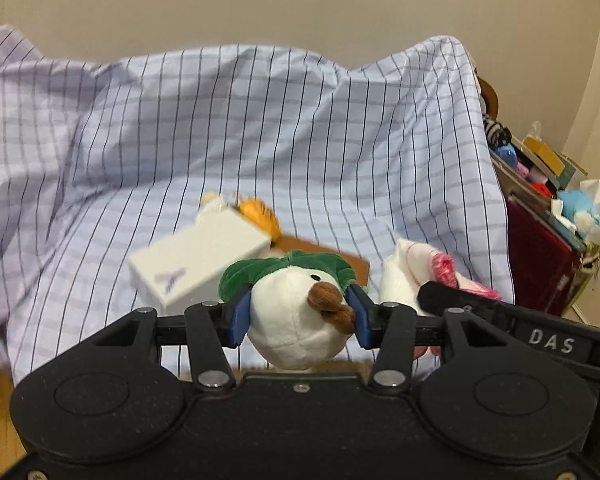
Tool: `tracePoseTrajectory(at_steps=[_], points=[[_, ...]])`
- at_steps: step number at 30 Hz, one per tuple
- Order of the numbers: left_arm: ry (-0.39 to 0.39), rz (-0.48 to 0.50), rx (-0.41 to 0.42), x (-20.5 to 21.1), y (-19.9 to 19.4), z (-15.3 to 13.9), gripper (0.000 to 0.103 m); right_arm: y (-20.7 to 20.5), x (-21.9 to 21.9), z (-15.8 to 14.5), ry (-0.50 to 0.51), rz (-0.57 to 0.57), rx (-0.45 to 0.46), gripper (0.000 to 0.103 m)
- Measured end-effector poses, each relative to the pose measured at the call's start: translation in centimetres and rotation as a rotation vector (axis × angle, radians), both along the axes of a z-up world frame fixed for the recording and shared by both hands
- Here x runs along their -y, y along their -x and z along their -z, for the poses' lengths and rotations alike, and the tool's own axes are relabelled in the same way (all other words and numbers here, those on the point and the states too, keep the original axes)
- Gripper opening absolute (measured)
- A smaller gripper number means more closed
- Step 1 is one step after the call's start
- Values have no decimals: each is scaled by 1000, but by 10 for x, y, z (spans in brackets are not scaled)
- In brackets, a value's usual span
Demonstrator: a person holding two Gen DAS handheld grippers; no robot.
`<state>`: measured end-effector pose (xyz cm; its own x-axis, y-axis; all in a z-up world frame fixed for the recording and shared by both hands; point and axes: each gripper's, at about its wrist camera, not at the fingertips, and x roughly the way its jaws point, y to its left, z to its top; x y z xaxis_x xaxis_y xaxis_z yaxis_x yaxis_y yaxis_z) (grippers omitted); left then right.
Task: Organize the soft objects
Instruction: 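Lift both held objects and carry them toward the basket, then lower the plush bird and pink-edged cloth into the basket and open both tools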
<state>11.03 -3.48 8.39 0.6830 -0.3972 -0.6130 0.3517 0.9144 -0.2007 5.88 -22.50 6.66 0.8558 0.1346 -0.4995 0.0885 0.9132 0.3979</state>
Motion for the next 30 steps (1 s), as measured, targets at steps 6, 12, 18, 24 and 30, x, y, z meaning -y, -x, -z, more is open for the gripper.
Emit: tracePoseTrajectory(at_steps=[6, 12, 18, 24, 30], points=[[-18, -54, -27, -5, 36, 24, 49, 42, -12, 8, 3, 13, 23, 62], [5, -123, -85, -19, 55, 47, 49, 71, -17, 12, -23, 33, 41, 62], [-14, -153, -136, -24, 63, 70, 49, 79, -28, 20, 14, 48, 21, 62], [-33, -184, -171, -30, 67, 86, 49, 81, -40, 32, 49, 44, -20, 62], [-38, -207, -181, -37, 73, 94, 51, 81, -51, 37, 81, 23, -41, 62]])
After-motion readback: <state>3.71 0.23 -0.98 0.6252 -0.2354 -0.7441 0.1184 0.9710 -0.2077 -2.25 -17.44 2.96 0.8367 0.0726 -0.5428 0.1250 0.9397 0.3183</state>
